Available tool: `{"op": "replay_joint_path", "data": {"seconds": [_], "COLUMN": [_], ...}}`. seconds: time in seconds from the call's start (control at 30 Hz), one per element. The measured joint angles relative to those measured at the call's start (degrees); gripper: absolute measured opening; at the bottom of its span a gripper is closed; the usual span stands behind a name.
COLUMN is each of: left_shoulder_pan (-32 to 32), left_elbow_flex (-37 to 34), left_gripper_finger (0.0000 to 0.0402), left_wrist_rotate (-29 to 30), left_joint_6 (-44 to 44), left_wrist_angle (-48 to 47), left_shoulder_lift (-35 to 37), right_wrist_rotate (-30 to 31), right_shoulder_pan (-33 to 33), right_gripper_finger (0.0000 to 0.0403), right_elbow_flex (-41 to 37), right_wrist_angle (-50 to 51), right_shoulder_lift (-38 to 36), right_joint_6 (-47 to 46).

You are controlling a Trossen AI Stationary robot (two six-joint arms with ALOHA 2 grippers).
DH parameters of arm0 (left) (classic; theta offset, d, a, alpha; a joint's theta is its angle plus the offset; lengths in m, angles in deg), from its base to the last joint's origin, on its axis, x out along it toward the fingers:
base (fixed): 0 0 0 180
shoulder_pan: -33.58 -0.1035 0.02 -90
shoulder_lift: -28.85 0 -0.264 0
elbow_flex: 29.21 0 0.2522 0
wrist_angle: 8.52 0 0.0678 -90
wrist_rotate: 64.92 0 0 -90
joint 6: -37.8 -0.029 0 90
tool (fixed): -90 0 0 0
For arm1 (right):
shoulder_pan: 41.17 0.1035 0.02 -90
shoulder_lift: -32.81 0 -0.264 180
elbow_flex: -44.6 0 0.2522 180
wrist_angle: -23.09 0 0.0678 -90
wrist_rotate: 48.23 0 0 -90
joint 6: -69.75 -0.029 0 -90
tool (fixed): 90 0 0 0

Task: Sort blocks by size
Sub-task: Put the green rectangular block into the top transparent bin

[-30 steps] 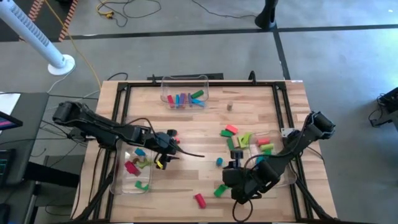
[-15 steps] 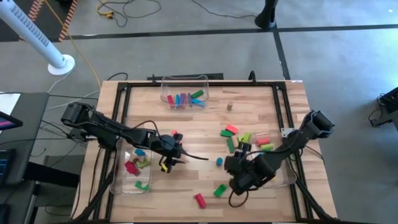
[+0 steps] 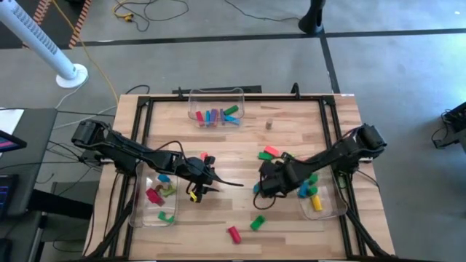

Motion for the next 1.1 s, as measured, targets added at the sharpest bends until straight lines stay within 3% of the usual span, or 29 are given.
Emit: {"op": "replay_joint_path", "data": {"seconds": [0.17,0.63,1.1], "left_shoulder_pan": [0.01,0.01,0.01], "left_elbow_flex": [-0.02,-0.02,-0.02], "left_gripper_finger": [0.0178,0.0178,0.0178], "left_wrist_rotate": [0.01,0.01,0.03], "left_joint_6": [0.04,0.07,0.28], "left_wrist_angle": [0.07,0.02,0.07], "left_shoulder_lift": [0.00,0.04,0.04], "right_wrist_rotate": [-3.60,-3.65,-4.09], "right_shoulder_pan": [-3.20,-3.82,-4.28], "right_gripper_finger": [0.0169,0.0171,0.0217], "right_elbow_flex": [-4.09,-8.98,-9.19], "right_wrist_angle": [-5.72,-11.13,-12.75], "right_shoulder_lift": [0.00,-0.13,-0.17], "right_joint_6": [-1.53,-8.52,-7.91]}}
